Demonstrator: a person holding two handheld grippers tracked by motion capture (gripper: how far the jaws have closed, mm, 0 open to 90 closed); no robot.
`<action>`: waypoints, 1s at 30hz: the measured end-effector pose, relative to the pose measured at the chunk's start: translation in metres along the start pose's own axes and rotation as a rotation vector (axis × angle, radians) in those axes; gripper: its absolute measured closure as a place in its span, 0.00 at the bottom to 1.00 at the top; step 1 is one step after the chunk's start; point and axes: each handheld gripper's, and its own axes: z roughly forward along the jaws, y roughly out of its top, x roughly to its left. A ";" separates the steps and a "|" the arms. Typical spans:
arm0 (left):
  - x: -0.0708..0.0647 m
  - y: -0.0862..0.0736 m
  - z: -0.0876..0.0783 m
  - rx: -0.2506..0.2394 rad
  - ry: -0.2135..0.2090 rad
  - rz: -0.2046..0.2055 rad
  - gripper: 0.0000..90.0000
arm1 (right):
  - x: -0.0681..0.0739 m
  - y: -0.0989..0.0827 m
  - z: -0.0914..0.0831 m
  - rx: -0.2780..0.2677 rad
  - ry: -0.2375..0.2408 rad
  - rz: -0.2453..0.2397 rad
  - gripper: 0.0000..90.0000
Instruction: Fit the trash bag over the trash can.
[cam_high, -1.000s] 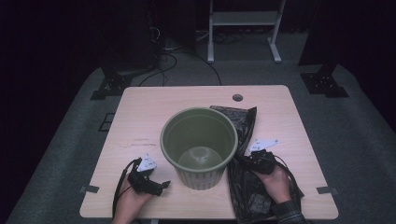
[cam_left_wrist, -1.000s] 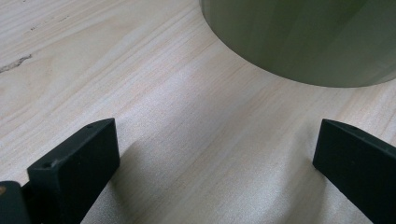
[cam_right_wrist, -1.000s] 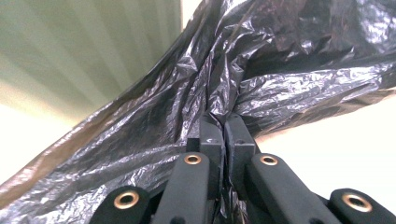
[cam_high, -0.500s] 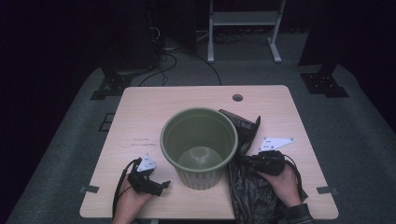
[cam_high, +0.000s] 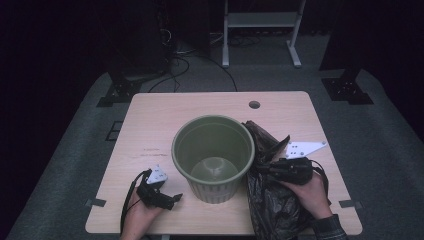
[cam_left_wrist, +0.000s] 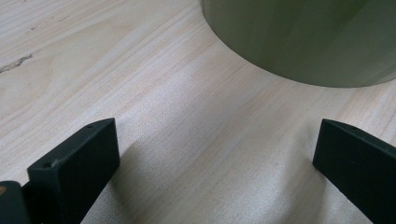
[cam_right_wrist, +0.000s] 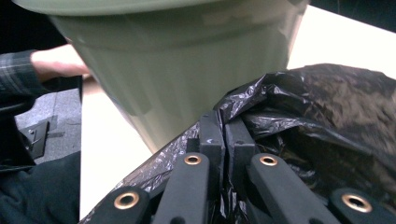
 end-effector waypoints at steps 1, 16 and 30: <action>0.000 0.000 0.000 0.000 0.000 0.000 0.00 | 0.002 0.003 -0.001 -0.004 0.009 -0.008 0.98; 0.000 0.000 0.000 0.003 0.000 0.003 0.00 | 0.017 0.037 -0.024 -0.065 0.149 -0.111 0.98; 0.000 0.000 0.000 0.001 0.000 0.003 0.00 | 0.024 0.076 -0.040 -0.134 0.252 -0.163 0.98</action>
